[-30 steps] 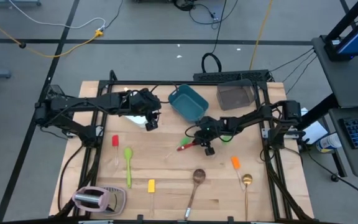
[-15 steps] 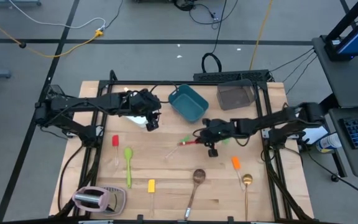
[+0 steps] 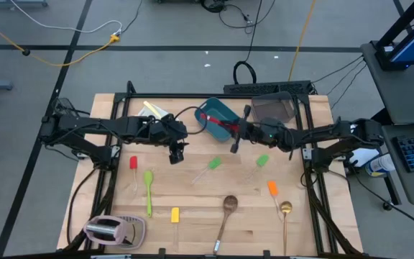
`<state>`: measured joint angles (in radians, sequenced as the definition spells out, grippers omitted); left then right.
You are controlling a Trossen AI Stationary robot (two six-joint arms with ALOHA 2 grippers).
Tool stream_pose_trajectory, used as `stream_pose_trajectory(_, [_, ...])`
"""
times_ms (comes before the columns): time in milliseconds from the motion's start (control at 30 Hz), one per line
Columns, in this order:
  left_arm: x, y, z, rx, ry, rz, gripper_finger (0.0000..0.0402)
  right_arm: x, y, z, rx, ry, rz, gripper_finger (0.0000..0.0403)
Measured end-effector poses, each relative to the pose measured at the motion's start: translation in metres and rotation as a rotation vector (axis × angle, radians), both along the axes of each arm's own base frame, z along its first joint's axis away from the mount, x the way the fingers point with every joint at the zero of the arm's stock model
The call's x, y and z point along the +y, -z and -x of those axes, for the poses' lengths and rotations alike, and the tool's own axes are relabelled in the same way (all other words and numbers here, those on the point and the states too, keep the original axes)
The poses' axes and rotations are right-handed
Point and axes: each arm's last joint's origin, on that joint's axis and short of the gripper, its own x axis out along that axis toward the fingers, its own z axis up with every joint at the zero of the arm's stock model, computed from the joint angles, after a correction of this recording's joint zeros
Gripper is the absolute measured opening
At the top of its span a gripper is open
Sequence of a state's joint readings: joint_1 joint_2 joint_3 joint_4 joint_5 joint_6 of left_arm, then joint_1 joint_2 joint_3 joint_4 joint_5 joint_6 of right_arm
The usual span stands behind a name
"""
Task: Pick & Place Kitchen Items
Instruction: Put the red serving spoon into the blue bin
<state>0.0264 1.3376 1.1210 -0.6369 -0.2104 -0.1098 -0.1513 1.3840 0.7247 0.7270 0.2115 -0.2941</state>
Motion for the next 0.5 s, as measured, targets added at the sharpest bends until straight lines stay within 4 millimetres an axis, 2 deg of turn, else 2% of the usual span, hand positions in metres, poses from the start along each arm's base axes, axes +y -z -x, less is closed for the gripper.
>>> stream_pose_trajectory(167, [-0.013, 0.0, -0.001, -0.005, 0.046, 0.002, 0.0147, -0.033, 0.015, -0.005, -0.043, 0.107, -0.087, 0.0034])
stream_pose_trajectory(367, [-0.022, 0.0, -0.001, -0.013, 0.048, 0.017, 0.0147, -0.071, 0.047, -0.01, -0.082, 0.215, -0.181, 0.0034])
stream_pose_trajectory(500, [-0.026, 0.0, 0.0, -0.014, 0.054, 0.024, 0.0147, -0.087, 0.072, -0.01, -0.04, 0.275, -0.273, 0.0037])
